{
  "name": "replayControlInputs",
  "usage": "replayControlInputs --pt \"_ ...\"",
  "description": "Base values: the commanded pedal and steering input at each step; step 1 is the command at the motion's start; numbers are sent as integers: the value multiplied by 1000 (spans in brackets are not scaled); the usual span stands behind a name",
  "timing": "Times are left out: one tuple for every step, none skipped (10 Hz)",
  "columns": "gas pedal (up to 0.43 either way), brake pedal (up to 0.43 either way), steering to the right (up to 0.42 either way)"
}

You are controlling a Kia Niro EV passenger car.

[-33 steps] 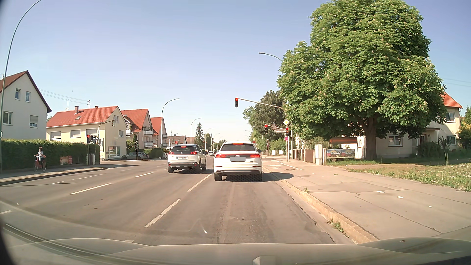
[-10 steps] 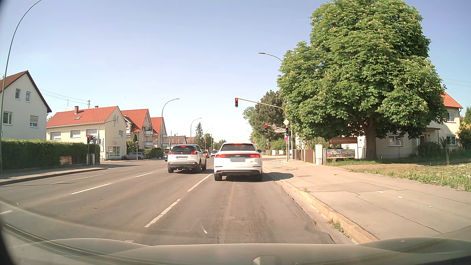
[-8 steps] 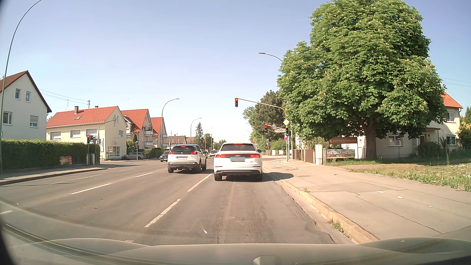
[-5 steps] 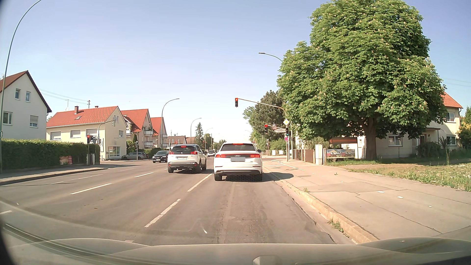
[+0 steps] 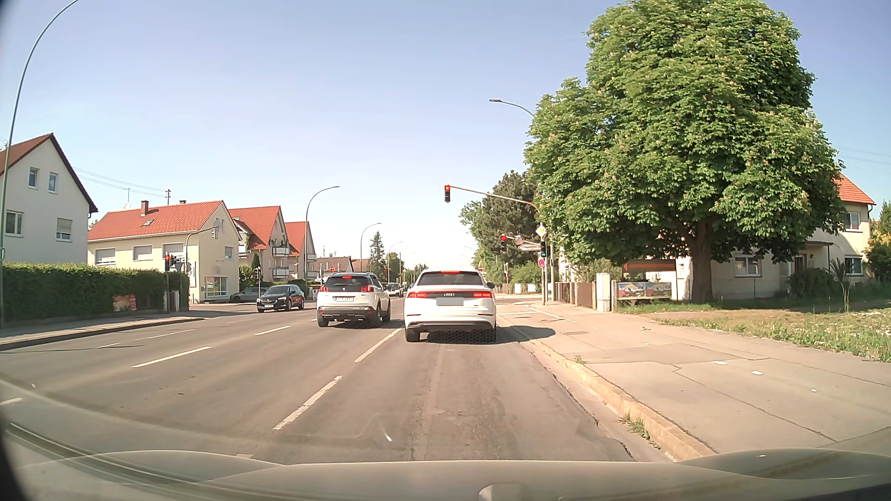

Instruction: Follow the waypoints while adhering to traffic rules and regulations

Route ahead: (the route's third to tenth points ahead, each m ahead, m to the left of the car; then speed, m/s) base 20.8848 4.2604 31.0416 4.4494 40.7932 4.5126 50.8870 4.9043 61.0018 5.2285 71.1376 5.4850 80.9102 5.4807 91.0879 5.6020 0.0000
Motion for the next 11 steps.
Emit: replayControlInputs --pt "0 134 6" --pt "0 134 6" --pt "0 134 6" --pt "0 134 6" --pt "0 134 6" --pt "0 134 6" --pt "0 134 5" --pt "0 134 4" --pt "0 134 5" --pt "0 134 5" --pt "0 134 5"
